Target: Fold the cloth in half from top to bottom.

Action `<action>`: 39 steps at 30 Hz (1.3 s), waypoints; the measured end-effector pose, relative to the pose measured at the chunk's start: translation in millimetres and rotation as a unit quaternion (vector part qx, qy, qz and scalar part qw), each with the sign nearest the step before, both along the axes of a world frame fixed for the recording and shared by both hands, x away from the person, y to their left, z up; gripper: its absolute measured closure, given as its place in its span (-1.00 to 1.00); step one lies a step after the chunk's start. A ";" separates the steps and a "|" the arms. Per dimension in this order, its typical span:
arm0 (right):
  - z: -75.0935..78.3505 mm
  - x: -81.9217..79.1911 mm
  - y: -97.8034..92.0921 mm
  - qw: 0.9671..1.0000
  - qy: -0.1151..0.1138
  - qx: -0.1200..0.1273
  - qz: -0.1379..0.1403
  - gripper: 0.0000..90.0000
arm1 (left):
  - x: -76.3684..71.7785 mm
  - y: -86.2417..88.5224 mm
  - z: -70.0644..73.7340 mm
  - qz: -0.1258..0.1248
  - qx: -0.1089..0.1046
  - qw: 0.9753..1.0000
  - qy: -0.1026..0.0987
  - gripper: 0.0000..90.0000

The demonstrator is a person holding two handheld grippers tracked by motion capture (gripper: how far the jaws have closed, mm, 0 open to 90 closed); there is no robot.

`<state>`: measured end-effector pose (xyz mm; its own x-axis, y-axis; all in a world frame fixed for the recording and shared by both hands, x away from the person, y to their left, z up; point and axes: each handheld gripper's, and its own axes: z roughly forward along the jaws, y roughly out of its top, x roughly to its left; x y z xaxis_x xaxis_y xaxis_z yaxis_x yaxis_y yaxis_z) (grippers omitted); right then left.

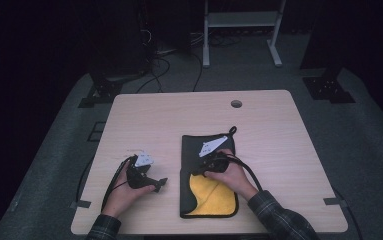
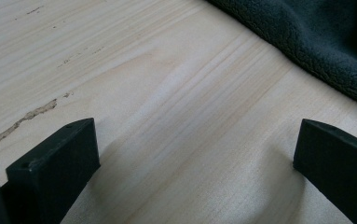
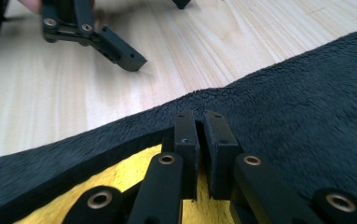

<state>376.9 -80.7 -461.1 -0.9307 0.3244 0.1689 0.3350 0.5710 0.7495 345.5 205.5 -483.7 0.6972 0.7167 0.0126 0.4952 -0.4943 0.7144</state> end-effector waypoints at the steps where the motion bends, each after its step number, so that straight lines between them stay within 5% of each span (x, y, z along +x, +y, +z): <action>1: 1.8 -1.1 -3.8 1.000 0.001 0.002 0.001 0.87 | 0.0 0.0 0.0 0.000 0.000 1.000 0.000 -1.00; 11: 12.3 -16.9 -42.1 0.999 0.020 0.027 0.003 0.87 | 0.1 0.2 0.1 -0.001 0.001 1.000 0.000 -1.00; 39: -3.7 -84.2 -122.1 0.999 0.047 -0.010 0.007 0.79 | 0.2 0.0 0.0 -0.001 0.000 1.000 -0.001 -1.00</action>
